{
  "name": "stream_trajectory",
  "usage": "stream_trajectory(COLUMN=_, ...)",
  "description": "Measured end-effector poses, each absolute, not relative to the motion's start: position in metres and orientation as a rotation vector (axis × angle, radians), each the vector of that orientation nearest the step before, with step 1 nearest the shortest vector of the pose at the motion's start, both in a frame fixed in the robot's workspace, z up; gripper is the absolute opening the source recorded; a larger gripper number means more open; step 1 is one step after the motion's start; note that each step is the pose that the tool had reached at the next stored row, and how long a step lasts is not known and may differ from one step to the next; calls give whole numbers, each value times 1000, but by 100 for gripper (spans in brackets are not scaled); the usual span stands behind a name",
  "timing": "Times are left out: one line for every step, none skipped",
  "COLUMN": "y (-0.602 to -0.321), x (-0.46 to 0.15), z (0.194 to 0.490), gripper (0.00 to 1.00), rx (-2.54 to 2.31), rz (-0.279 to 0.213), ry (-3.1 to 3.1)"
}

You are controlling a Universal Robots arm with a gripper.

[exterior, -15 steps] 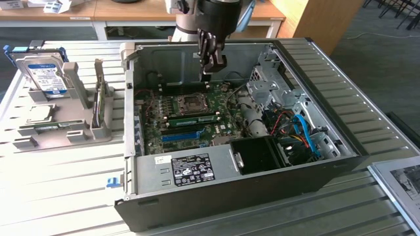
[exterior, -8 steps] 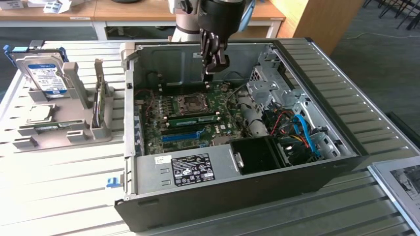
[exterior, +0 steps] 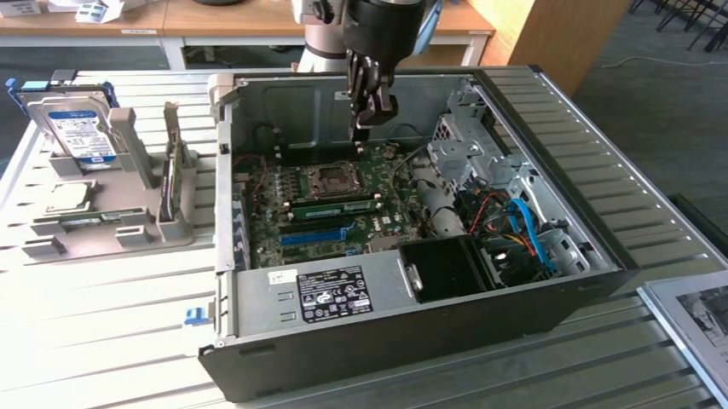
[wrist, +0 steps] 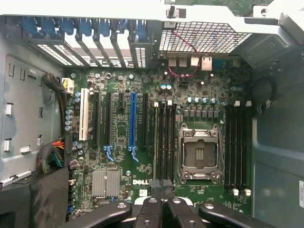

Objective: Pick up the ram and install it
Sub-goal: 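Press down the ram until it locks into place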

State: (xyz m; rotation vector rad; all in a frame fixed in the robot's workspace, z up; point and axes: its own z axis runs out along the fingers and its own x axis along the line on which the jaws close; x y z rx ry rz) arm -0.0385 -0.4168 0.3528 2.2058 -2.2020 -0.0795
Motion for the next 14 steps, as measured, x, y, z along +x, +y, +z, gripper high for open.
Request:
stream_trajectory(y=-417, x=-39, z=353, gripper=10, rx=2206, rz=-80, ry=-2202)
stream_trajectory(y=-417, x=-39, z=353, gripper=10, rx=2205, rz=-80, ry=-2202)
stream_trajectory(y=-417, x=-39, z=353, gripper=10, rx=2203, rz=-80, ry=-2205)
stream_trajectory(y=-417, x=-39, z=353, gripper=10, rx=2192, rz=-80, ry=-2216)
stream_trajectory(y=-417, x=-39, z=353, gripper=10, rx=2175, rz=-80, ry=-2234)
stream_trajectory(y=-417, x=-39, z=353, gripper=10, rx=2156, rz=-80, ry=-2253)
stream_trajectory(y=-417, x=-39, z=353, gripper=10, rx=2136, rz=-81, ry=-2272)
stream_trajectory(y=-417, x=-39, z=352, gripper=10, rx=2116, rz=-81, ry=-2292)
stream_trajectory(y=-417, x=-39, z=352, gripper=10, rx=2093, rz=-82, ry=-2313)
stream_trajectory(y=-417, x=-39, z=352, gripper=10, rx=2073, rz=-82, ry=-2331)
stream_trajectory(y=-417, x=-39, z=352, gripper=10, rx=2053, rz=-82, ry=-2350)
stream_trajectory(y=-417, x=-39, z=352, gripper=10, rx=2032, rz=-82, ry=-2369)
stream_trajectory(y=-417, x=-39, z=352, gripper=10, rx=2011, rz=-83, ry=-2387)
stream_trajectory(y=-417, x=-39, z=352, gripper=10, rx=1989, rz=-83, ry=-2406)
